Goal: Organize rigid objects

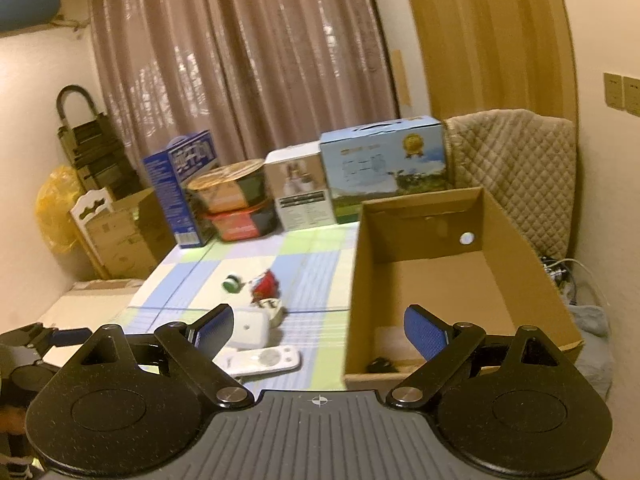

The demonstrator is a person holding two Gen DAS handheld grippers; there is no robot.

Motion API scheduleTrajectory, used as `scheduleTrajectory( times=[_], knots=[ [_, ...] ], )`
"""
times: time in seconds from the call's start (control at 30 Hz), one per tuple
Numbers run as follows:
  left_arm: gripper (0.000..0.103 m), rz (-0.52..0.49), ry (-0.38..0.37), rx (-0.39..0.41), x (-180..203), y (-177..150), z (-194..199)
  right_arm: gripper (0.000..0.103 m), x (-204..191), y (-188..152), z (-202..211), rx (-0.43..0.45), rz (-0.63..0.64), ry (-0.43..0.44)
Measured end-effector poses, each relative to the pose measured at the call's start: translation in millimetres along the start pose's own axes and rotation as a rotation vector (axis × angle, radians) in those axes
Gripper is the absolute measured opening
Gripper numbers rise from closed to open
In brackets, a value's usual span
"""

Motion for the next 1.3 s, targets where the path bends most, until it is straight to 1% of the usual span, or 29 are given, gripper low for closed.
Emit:
scheduleTrajectory(
  times=[0.2,0.47,0.8,0.9,1.07,1.3],
  knots=[
    [0.102,0.008,0.022,-0.013,-17.7,-11.6,-2.7,0.089,-24.0,-11.1,-10.1,-0.024,0.023,0.03],
    [0.102,0.029,0.029,-0.033,-34.1,-21.9,-15.9,0.089,-49.2,-24.6,-36.5,-0.075,0.05,0.065],
    [0.102,0.039,0.027,-0.054,-49.0,-25.4,-40.4,0.089,-68.0,-36.8,-73.1,-0.137,0.08,0.083],
    [0.102,0.032,0.029,-0.062,-52.0,-25.7,-49.7,0.089,-71.9,-40.0,-86.4,-0.158,0.108,0.08],
    [0.102,0.034,0.011,-0.08,-56.6,-26.5,-69.4,0.089,-72.9,-46.0,-112.6,-0.194,0.144,0.063],
    [0.102,0.023,-0.056,-0.114,-46.8,-30.4,-102.6,0.089,-63.6,-52.9,-151.3,-0.233,0.132,0.066]
  ],
)
Point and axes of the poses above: each gripper's, at about its wrist camera, not at the fingertips, and z roughly against the way its jaws point, x to its right, y to its top, the point moved 6 cm from there along -z, roughly the way its jaws point, and after that the axes turned 10 degrees about -x, right-handed, at the moved point
